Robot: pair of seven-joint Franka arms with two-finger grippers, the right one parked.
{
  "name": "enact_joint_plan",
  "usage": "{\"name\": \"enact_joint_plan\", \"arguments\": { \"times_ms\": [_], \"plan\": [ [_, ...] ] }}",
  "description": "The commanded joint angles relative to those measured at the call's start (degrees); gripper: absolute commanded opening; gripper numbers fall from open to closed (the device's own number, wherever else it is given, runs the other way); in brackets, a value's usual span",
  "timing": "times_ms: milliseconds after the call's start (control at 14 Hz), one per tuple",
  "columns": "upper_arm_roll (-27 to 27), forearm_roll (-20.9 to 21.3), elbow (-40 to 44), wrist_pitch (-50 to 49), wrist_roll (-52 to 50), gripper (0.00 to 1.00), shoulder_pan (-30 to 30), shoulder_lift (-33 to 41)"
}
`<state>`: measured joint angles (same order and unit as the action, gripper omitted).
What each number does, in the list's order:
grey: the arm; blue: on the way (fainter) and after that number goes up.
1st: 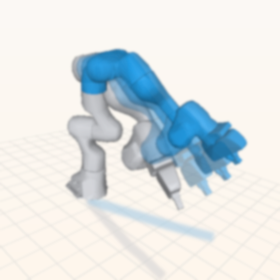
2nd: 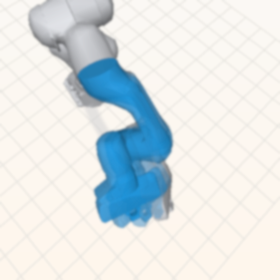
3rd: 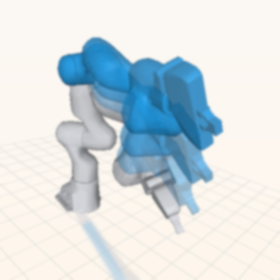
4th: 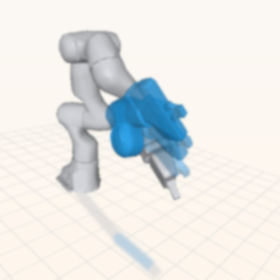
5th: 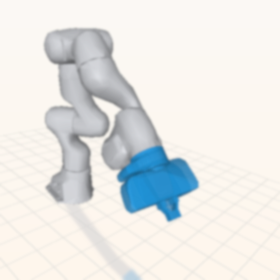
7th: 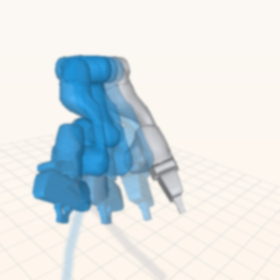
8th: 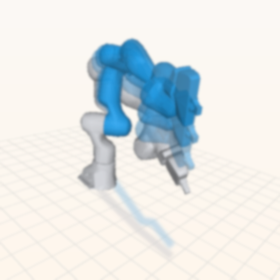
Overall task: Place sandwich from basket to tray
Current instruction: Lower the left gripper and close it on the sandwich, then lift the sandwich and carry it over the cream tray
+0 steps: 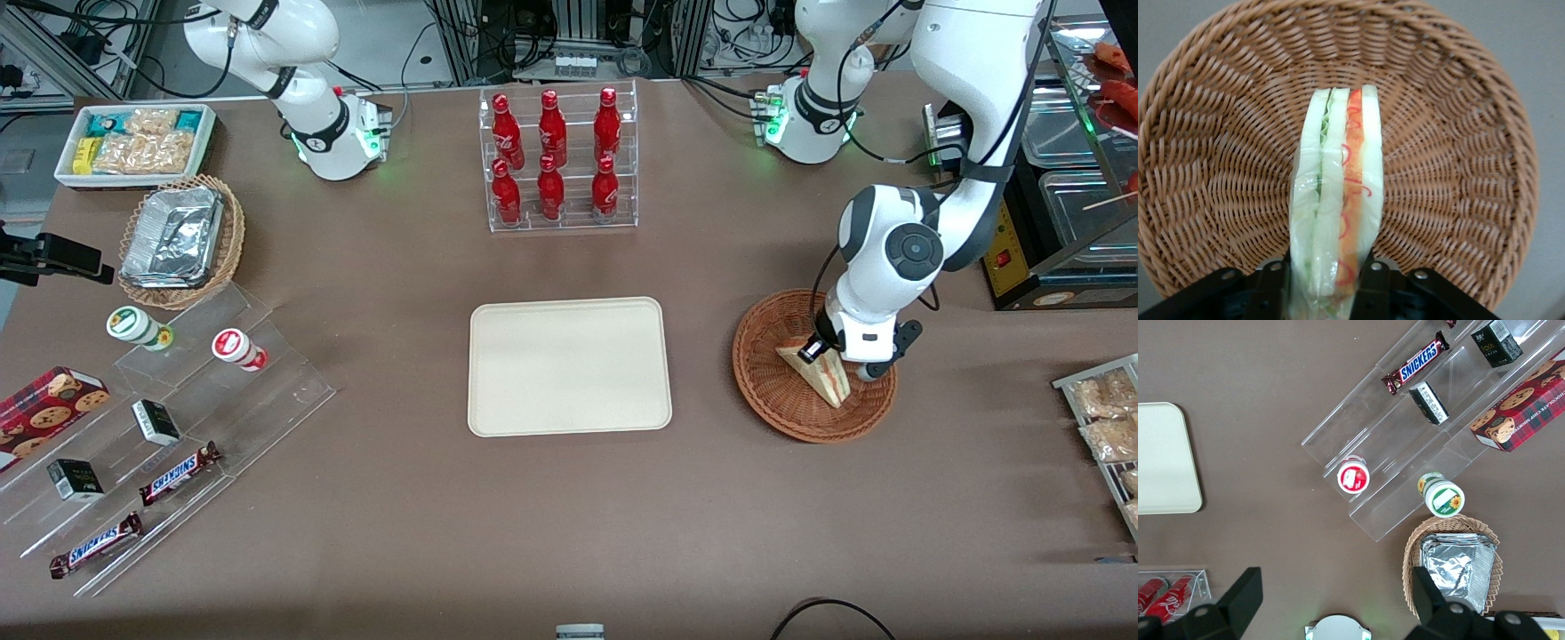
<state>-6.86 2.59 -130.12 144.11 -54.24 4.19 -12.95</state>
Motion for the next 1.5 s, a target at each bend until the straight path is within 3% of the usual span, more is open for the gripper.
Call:
{"name": "enact_joint_plan", "arguments": {
  "times_ms": [0,214,714,1214,1429],
  "plan": [
    [0.0,0.84,7.12,-10.2,2.55,0.0,0.29,0.82],
    [-0.43,0.84,16.8,-21.21,4.4,0.0,0.73,-1.19],
    [-0.7,0.75,27.17,-23.96,9.68,0.0,12.22,-7.33],
    [-0.7,-0.04,44.31,-24.31,-3.04,0.0,26.9,-23.16],
    [-0.7,-0.04,49.77,-24.14,-6.22,0.0,30.52,-27.73]
  ]
}}
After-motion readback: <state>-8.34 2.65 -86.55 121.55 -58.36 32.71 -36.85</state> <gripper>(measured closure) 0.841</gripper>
